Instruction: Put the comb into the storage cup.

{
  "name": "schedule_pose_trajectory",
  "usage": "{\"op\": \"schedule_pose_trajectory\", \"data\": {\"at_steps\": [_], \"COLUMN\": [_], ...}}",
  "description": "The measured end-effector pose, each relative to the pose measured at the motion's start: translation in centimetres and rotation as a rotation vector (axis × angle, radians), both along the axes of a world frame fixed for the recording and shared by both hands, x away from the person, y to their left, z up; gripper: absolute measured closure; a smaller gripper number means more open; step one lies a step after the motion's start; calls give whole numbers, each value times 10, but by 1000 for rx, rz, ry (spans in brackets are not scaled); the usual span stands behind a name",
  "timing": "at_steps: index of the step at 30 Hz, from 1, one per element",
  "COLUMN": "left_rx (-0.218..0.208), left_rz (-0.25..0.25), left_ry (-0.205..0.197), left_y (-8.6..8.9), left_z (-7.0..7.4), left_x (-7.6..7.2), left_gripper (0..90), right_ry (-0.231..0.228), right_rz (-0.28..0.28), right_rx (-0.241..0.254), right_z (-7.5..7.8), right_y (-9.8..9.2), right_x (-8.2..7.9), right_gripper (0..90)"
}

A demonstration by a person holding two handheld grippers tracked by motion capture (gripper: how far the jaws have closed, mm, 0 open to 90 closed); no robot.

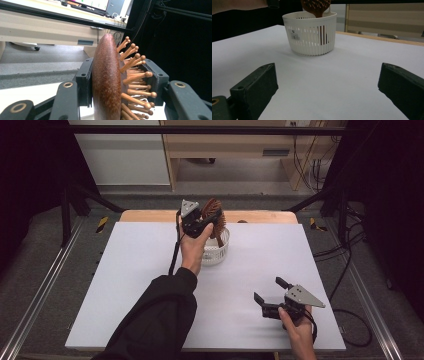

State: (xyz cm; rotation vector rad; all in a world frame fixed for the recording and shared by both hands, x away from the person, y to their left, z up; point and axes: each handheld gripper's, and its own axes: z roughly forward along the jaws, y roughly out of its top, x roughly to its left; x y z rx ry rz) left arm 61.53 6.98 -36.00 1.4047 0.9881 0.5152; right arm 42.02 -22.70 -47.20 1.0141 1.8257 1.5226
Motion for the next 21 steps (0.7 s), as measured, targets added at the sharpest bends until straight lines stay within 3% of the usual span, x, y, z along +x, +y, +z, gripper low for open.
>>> {"op": "schedule_pose_trajectory", "data": {"at_steps": [21], "left_rx": [20], "left_rz": [12], "left_ry": [15], "left_y": [11], "left_z": [-1], "left_x": [-4], "left_gripper": [474], "right_ry": [1], "right_rz": [4], "right_rx": [-5], "right_z": [-1], "right_y": [1], "right_x": [0], "right_gripper": [26]}}
